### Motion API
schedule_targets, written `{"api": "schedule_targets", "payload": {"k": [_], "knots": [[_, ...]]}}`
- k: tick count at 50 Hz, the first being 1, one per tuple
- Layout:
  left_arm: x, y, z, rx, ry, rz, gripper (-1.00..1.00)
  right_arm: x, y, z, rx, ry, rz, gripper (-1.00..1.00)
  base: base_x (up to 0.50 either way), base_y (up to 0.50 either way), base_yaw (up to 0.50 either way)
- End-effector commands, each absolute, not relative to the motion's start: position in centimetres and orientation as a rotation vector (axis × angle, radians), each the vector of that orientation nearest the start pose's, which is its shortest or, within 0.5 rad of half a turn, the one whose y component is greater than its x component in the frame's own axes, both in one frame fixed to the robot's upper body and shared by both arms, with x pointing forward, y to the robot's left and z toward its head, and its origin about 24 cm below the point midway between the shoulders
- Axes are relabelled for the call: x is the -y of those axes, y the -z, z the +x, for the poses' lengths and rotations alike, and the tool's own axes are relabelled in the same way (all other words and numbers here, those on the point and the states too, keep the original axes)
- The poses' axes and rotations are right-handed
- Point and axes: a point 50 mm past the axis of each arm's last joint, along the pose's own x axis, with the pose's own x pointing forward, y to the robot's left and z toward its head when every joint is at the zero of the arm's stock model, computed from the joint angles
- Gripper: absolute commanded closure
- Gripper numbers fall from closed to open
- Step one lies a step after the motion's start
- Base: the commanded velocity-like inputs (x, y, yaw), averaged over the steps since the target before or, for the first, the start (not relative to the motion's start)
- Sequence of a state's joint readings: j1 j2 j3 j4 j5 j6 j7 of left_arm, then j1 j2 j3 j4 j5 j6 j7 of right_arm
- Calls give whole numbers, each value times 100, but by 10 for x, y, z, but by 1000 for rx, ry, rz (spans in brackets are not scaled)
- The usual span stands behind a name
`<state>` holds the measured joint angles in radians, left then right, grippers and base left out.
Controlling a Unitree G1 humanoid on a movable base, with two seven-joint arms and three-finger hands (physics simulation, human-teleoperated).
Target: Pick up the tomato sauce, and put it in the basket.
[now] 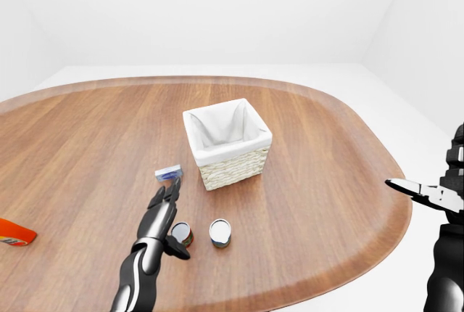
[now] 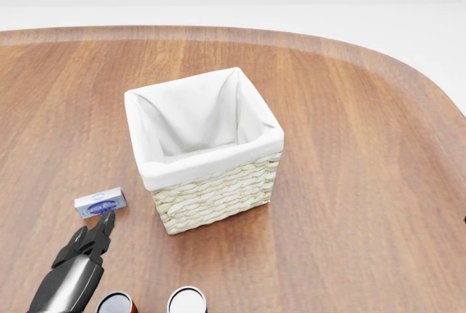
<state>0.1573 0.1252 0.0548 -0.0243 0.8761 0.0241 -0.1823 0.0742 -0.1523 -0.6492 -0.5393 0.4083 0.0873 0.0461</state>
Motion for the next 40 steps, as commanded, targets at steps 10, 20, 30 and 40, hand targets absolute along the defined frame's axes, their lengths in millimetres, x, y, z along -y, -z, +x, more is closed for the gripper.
{"api": "schedule_targets", "payload": {"k": [10,20,30,40], "knots": [[-187,26,212,-365,237,1053,-100,292,-166,179,518,427,51,-100,0,0,0],[-190,39,217,-398,229,1075,-100,292,-165,179,514,424,50,-100,0,0,0],[-193,46,215,-418,237,1096,-100,291,-163,180,504,421,49,-100,0,0,0],[-193,48,217,-421,228,1085,-100,291,-163,180,506,421,51,-100,0,0,0]]}}
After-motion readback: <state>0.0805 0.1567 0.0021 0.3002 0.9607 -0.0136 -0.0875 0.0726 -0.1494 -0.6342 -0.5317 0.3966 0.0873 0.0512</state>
